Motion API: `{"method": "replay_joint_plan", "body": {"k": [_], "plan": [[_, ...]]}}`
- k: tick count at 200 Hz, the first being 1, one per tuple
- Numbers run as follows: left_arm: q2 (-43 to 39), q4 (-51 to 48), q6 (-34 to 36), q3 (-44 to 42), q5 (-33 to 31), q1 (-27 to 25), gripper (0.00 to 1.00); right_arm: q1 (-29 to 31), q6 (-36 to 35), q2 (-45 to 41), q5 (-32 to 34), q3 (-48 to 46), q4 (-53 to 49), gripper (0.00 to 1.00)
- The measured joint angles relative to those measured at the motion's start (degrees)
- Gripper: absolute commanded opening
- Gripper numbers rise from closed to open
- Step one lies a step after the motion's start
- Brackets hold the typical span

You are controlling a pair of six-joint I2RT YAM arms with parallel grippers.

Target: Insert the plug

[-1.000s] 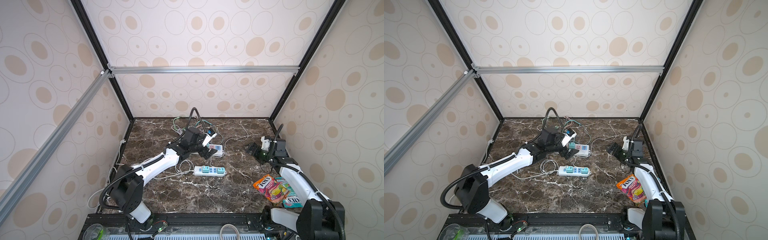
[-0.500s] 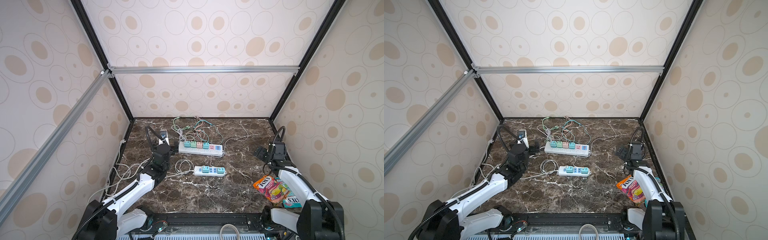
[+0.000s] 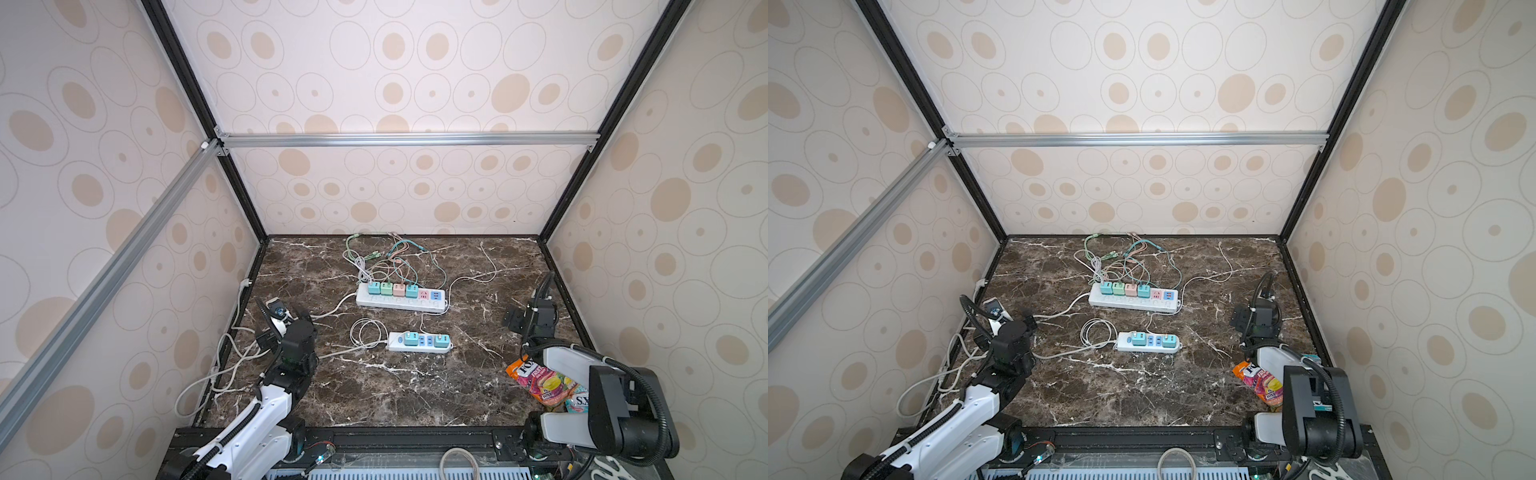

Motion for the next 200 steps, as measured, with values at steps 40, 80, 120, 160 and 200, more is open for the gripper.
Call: {"method": "replay_joint_plan", "body": {"k": [40,80,120,160,200], "plan": [[3.5,2.4,-0.6,-0.7,0.7,3.1,0.98,1.5,-5.4,0.4,-3.8,-1.7,10.5,1.0],[10.2,6.2,-0.9,-0.7,4.0,6.7,0.98,4.6,-9.9,4.2,-7.3,-5.2,23.6,0.99],[18.0,11.2,-0.6,-0.7,10.9,9.7,0.98,10.3,-14.3,13.0,-5.2,-8.0,30.8,1.0],[24.2,19.0,2.5,-0.7,18.0,10.3,0.98,7.0,-11.9,12.7,-1.5,-1.5,28.6,1.0],[29.6,25.9,6.3,-0.3,25.8,10.5,0.99,6.6,-11.1,12.6,-0.7,-1.4,26.7,1.0]]}}
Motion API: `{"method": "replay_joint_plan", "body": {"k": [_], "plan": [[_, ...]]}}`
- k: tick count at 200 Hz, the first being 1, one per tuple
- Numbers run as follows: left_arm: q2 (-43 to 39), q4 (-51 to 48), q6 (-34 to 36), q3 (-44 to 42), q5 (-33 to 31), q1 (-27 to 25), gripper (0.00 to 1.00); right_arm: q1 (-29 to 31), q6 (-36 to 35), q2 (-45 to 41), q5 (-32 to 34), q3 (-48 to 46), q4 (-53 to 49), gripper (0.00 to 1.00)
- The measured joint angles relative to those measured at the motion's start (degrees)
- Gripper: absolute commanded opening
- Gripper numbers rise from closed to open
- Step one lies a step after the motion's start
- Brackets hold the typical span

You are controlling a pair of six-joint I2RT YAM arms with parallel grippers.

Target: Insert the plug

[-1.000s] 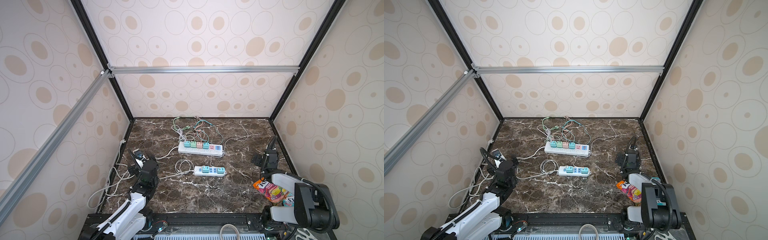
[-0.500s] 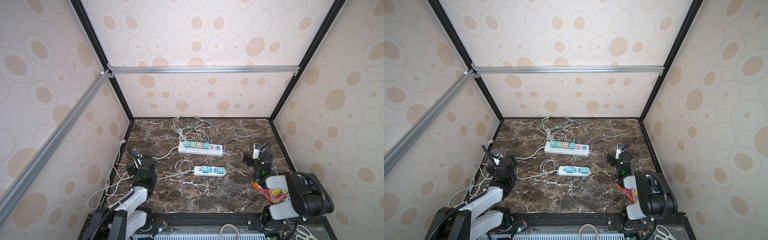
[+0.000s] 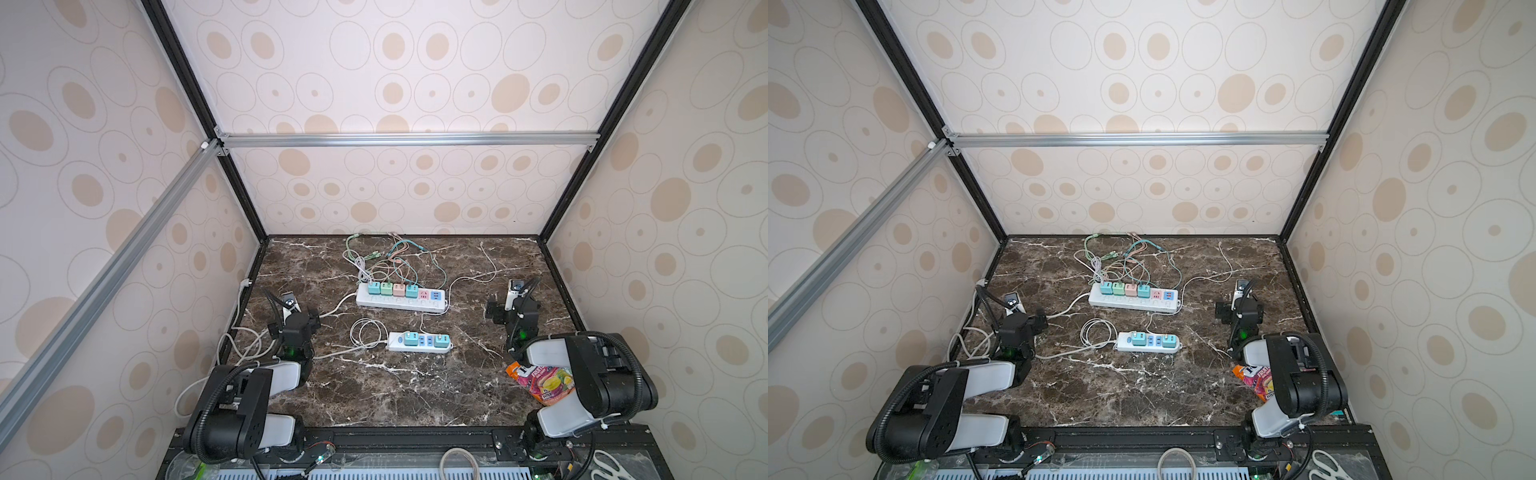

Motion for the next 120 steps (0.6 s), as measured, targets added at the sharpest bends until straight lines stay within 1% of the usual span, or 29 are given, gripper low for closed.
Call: {"method": "replay_joint_plan", "body": {"k": [26,51,60,81,96,120], "plan": [[2.4,5.1,2.1,0.3,4.2,0.0,0.98,0.0,0.2,0.0,0.1,0.0,-0.2,1.0],[3.7,8.8,3.8,0.5,6.4,0.0,0.98,0.0,0.2,0.0,0.2,0.0,-0.2,1.0],[4.6,11.5,4.3,0.4,6.7,0.0,0.98,0.0,0.2,0.0,0.2,0.0,-0.2,1.0],[10.1,20.7,5.2,-1.0,7.4,0.1,0.98,0.0,0.2,0.0,0.2,0.0,-0.2,1.0],[12.0,22.4,5.4,-2.6,7.3,0.1,0.98,0.0,0.2,0.0,0.2,0.0,-0.2,1.0],[12.2,24.7,5.5,-3.0,7.1,0.1,0.98,0.0,0.2,0.0,0.2,0.0,-0.2,1.0]]}}
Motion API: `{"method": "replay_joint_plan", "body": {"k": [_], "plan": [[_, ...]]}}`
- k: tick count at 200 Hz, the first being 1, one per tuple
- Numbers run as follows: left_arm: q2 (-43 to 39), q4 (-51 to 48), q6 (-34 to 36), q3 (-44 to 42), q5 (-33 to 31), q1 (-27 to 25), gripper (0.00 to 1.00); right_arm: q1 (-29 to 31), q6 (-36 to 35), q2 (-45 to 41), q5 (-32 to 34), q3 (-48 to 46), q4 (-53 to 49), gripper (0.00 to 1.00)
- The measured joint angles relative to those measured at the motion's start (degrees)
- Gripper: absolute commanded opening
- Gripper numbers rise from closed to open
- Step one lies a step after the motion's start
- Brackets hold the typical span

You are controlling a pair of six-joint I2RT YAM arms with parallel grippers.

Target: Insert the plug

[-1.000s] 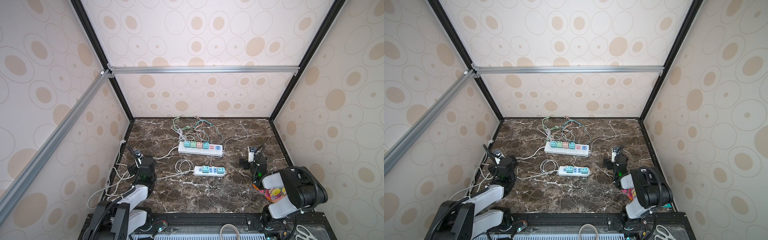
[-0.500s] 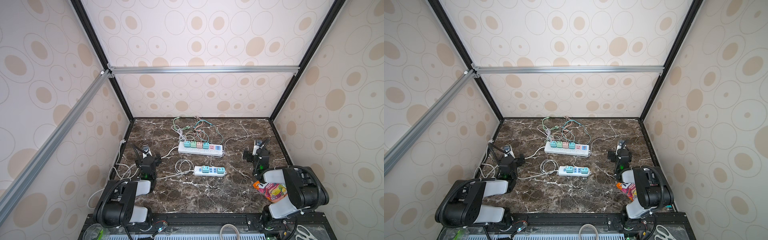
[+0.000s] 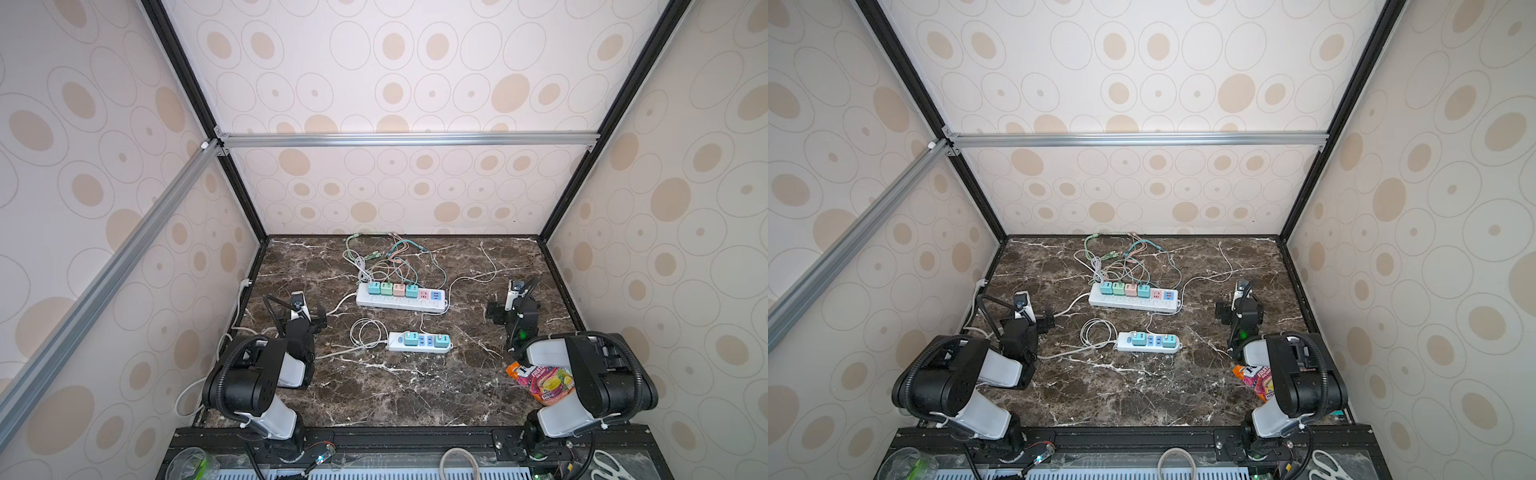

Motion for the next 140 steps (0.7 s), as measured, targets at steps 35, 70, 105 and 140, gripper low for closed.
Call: {"method": "replay_joint_plan", "body": {"k": [35,70,105,140], "plan": [[0.0,1.7,0.0,0.0,-1.5,0.2,0.98,0.0,0.0,0.0,0.0,0.0,0.0,1.0],[0.0,1.9,0.0,0.0,-1.9,0.2,0.98,-0.5,-1.1,0.0,-5.1,0.0,-0.5,1.0],[0.0,2.5,0.0,0.0,-1.9,0.3,0.98,-2.0,-1.8,0.0,-12.0,0.0,-1.7,1.0],[0.0,2.7,0.0,0.0,-1.9,0.3,0.98,-2.1,-1.8,0.0,-12.9,0.1,-2.6,1.0]]}}
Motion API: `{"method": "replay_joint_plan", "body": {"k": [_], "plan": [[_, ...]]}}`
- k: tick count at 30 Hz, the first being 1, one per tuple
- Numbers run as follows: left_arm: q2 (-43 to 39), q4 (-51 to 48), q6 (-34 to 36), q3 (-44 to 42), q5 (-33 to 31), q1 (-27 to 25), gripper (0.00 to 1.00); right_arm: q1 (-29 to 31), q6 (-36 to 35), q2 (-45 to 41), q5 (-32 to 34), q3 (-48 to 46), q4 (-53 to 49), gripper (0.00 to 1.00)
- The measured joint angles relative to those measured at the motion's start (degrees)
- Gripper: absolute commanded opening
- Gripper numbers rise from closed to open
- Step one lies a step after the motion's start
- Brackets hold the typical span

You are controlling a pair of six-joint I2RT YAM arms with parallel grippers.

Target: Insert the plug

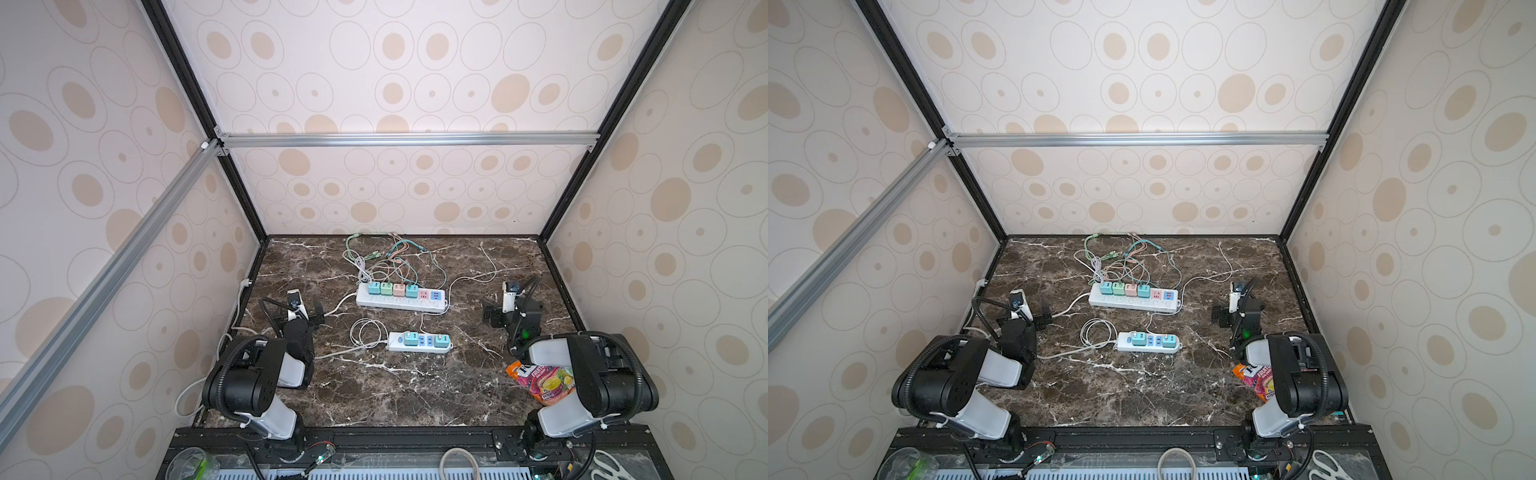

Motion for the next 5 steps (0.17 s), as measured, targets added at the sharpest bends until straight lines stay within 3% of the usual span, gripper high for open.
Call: {"method": "replay_joint_plan", "body": {"k": [5], "plan": [[0.0,0.0,0.0,0.0,0.0,0.2,0.98,0.0,0.0,0.0,-0.3,0.0,-0.3,1.0]]}}
